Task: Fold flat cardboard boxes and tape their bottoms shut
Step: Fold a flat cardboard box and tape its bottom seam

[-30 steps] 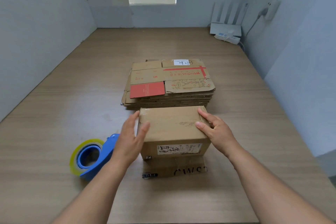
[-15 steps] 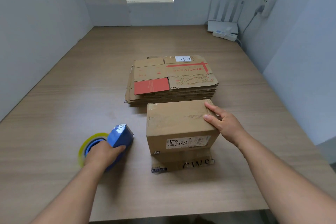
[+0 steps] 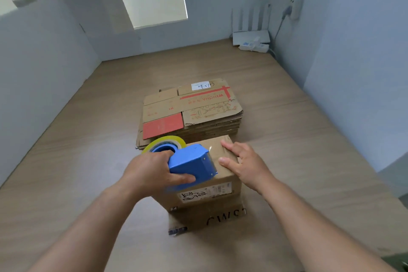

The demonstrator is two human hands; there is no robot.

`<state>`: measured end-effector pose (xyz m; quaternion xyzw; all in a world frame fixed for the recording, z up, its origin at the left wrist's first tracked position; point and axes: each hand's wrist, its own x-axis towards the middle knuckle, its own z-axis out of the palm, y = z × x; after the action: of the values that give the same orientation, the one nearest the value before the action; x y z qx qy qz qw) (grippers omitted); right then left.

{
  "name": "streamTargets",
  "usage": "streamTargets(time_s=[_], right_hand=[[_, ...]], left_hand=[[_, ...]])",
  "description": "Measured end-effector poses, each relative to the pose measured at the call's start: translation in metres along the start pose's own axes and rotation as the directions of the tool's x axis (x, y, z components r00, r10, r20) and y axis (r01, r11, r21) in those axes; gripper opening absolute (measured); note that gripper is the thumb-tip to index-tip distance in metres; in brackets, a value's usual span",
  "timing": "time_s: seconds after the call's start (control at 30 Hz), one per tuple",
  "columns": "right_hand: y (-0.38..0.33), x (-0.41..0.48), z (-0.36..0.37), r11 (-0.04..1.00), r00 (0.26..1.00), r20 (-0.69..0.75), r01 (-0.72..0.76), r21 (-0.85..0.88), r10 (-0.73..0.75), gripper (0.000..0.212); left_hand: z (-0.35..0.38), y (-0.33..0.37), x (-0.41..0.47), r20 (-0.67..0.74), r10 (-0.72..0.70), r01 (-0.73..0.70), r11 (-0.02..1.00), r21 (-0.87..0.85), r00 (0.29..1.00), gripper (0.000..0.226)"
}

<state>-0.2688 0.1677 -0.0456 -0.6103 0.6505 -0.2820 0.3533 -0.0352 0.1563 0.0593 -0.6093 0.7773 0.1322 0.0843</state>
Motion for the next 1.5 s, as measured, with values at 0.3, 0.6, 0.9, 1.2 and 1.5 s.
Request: streamTargets(time_s=[0.3,0.6,0.9,1.2,1.5], right_hand=[[-0.038,-0.007,-0.006,0.984,0.978,-0.168,0.142,0.109,-0.122,0.064],[-0.061,0.003,-0.004,0.876,0.999,-0.014,0.048,0.48,-0.048,0.01],[-0.057,-0.005,-0.001,0.809,0.995,-0.074,0.095,0.58,-0.064,0.016],[-0.056,0.003,0.003,0.831,0.981,-0.169,0.012,0.556,0.098,0.021],[-0.061,0.007,-0.001,0.736,0.963,-0.167,-0.045,0.675,0.212,0.021]], left_hand=[[0.003,-0.009,0.008,0.006,0.053,-0.053,0.998,-0.016,0.999,0.069],[-0.003,-0.027,0.005,0.043,0.134,-0.117,0.955,-0.274,0.99,0.072],[-0.013,-0.026,0.016,0.106,0.204,-0.168,0.947,-0.275,0.973,0.074],[-0.046,-0.023,0.023,0.217,0.074,-0.005,0.952,-0.306,0.973,0.069],[-0.071,-0.039,0.039,0.516,-0.173,0.312,0.93,-0.195,0.839,0.074]])
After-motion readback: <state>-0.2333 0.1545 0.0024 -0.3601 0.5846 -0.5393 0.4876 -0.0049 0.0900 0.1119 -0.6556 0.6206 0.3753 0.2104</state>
